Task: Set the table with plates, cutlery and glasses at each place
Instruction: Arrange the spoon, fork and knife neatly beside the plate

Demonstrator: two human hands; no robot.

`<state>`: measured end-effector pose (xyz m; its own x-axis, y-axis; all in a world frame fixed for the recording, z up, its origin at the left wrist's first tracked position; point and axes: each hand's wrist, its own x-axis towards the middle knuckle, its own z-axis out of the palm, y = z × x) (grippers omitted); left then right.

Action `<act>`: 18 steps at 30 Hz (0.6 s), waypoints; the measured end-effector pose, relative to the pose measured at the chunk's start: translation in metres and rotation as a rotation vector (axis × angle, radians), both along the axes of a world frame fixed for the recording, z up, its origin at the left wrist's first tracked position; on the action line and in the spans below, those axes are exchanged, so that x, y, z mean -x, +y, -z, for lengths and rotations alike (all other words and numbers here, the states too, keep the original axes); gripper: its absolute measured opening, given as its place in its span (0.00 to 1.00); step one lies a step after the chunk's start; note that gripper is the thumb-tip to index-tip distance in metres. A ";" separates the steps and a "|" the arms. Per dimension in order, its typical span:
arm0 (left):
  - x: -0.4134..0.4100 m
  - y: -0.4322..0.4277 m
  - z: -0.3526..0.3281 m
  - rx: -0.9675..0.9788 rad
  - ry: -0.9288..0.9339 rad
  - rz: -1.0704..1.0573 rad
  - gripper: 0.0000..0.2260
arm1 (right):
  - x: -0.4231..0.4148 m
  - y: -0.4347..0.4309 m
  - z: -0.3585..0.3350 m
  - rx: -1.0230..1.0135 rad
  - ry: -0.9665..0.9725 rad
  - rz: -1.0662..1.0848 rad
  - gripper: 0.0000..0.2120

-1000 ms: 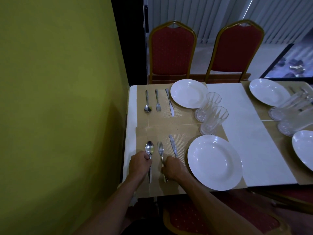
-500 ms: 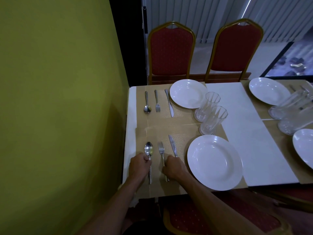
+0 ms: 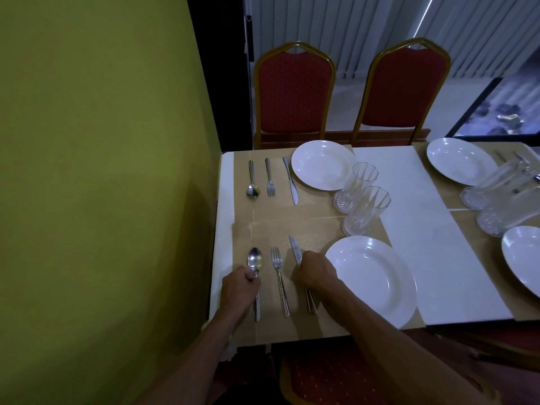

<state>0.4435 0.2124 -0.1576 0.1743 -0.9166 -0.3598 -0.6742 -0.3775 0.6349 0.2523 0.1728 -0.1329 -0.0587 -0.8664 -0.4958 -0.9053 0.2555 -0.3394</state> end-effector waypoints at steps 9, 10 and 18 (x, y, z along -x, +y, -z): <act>-0.002 0.000 0.003 -0.004 0.011 -0.011 0.02 | 0.000 0.004 0.005 0.003 0.106 -0.042 0.16; -0.002 0.000 0.003 -0.003 0.011 -0.009 0.02 | 0.000 0.004 0.006 0.008 0.122 -0.060 0.16; -0.001 0.002 0.004 -0.010 0.004 -0.025 0.01 | -0.006 0.005 0.001 0.001 0.196 -0.121 0.20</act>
<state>0.4450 0.2140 -0.1613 0.1955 -0.9083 -0.3697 -0.6621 -0.4004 0.6335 0.2578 0.1780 -0.1341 -0.0489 -0.8736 -0.4843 -0.9780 0.1404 -0.1544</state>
